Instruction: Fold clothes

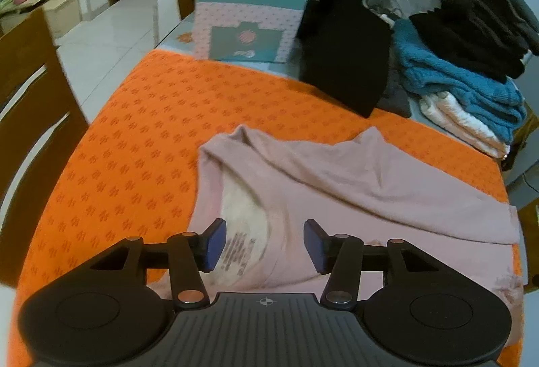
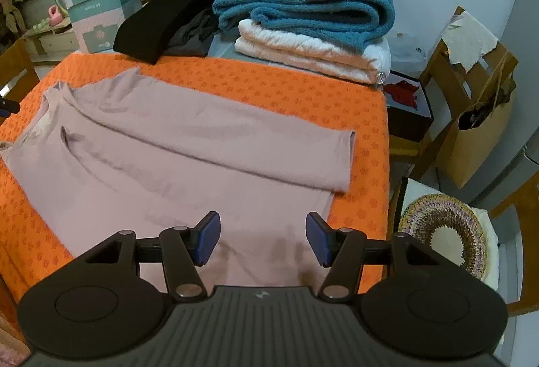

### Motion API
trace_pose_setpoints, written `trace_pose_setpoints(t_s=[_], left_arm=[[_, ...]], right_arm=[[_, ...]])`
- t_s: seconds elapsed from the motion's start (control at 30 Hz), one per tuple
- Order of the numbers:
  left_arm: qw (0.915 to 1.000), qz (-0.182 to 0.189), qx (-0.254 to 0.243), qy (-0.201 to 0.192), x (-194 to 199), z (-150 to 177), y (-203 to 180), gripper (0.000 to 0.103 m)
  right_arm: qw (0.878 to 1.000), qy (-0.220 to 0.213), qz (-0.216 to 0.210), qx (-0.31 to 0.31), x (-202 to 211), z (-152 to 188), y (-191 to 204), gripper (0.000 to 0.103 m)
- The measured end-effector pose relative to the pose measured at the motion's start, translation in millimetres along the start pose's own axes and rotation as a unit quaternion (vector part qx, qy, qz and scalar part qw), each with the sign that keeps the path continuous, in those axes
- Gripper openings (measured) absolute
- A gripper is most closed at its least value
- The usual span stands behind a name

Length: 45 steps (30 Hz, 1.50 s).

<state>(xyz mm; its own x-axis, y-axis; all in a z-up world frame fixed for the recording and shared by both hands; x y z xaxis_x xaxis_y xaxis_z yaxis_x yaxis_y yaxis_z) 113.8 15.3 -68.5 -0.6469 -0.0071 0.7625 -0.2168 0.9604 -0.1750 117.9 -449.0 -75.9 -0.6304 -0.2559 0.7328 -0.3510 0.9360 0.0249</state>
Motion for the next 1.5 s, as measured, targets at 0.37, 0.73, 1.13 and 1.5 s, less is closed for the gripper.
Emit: trace_pose_setpoints(t_s=[0.37,0.73,1.13,1.5], left_arm=[[0.9934,0.019,-0.113,0.001,-40,-39,-37,0.054],[0.9904,0.048,-0.122,0.043,-104,-74,-83,0.053],[0.9861,0.062,-0.122,0.094,-177,-90,-136,0.053],[0.9817,0.081,-0.162,0.059,-149,-84,-143,0.006]], right_arm=[[0.997,0.021,-0.017,0.070,-45,-45,-17,0.065],[0.988,0.069,-0.027,0.139,-133,-80,-51,0.065],[0.979,0.126,-0.098,0.131,-174,-80,-83,0.047],[0.974,0.094,-0.070,0.194,-135,-78,-67,0.009]])
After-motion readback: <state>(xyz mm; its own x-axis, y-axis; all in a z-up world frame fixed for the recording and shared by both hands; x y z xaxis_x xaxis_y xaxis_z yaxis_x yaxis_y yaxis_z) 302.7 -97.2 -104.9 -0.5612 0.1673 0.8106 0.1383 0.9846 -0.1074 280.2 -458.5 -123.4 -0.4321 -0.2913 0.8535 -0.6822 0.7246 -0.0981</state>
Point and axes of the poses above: each gripper's, at about its wrist camera, not at the fingertips, and x roughly against the way its jaws point, y to its left, z to its underside, the point moved 3 cm from there along -x, roughly the way its jaws point, and after that the axes turned 6 degrees about -y, right-handed, at the moved point
